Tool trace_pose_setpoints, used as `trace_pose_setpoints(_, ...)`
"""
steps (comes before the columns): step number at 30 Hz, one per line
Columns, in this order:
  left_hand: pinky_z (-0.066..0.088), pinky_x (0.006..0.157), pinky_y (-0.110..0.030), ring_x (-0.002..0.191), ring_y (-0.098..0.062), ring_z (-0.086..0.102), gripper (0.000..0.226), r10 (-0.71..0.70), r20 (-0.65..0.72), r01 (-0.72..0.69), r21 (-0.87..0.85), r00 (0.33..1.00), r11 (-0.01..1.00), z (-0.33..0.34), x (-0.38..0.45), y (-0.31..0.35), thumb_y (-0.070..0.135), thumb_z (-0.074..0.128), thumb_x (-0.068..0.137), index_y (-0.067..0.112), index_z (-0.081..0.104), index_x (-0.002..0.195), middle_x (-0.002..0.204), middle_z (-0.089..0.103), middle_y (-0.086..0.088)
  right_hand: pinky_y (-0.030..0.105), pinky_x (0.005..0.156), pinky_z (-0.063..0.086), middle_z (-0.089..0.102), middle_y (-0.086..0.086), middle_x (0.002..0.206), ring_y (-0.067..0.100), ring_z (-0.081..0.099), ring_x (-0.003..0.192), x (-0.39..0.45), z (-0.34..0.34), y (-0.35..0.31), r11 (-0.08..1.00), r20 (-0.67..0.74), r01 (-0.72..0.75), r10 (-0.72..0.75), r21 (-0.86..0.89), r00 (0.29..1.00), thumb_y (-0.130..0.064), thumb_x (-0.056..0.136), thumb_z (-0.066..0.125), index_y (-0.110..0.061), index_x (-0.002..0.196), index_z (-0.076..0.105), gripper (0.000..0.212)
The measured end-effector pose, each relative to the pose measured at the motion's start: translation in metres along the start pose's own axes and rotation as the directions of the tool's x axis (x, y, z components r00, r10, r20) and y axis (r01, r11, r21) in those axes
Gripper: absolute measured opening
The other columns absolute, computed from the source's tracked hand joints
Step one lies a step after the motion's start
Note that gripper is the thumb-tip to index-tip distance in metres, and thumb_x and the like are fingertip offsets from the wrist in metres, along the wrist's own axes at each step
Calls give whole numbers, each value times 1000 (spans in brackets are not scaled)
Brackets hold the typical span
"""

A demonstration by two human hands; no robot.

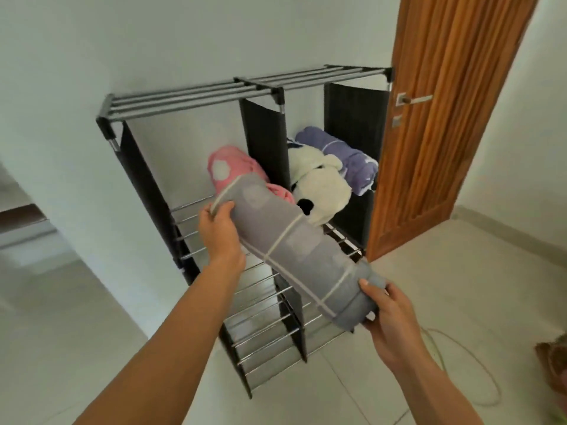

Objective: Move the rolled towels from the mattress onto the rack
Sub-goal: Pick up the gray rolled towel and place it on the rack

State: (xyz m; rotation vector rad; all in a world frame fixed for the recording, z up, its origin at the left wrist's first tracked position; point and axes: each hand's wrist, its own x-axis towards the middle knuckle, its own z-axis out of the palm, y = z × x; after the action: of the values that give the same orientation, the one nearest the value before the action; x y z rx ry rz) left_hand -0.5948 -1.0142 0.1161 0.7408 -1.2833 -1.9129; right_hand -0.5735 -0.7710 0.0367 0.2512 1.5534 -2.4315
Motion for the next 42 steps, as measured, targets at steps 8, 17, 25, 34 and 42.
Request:
trace_pose_setpoints(8,45,75,-31,90,-19,51,18,239,-121,-194,297,964,935,-6,83,73,20,54,84,15,50,102,109,53,-7,33,70,57,64,8,111,23,63,104,38,85,1,993,356,-103,119,-66,927,-7,87,61,-10,111,57,25)
trace_pose_setpoints(17,50,85,-32,117,-26,51,45,276,-122,-174,523,954,834,3,168,101,14,43,87,3,43,131,139,42,-15,31,68,60,60,13,123,18,66,95,59,166,35,978,429,-202,202,-46,880,-4,88,62,-6,127,51,40)
trace_pose_setpoints(25,26,116,-44,144,-37,25,56,162,-202,8,649,966,760,12,216,99,14,40,95,3,26,148,157,22,-20,25,66,57,57,22,126,25,63,101,73,212,77,960,392,-271,224,67,892,4,86,61,-3,118,48,35)
trace_pose_setpoints(34,25,117,-46,140,-40,27,56,68,-66,22,854,995,520,14,231,59,17,44,94,5,27,146,153,23,-21,23,75,56,65,16,107,22,66,95,83,222,92,986,359,-162,135,44,924,11,83,60,-2,118,51,38)
trace_pose_setpoints(42,37,112,-45,131,-42,41,61,-122,148,-91,920,981,382,6,209,24,34,57,87,-1,46,136,149,33,-28,27,78,49,63,4,103,19,61,98,81,230,69,937,372,58,79,-343,925,0,85,61,-12,118,53,36)
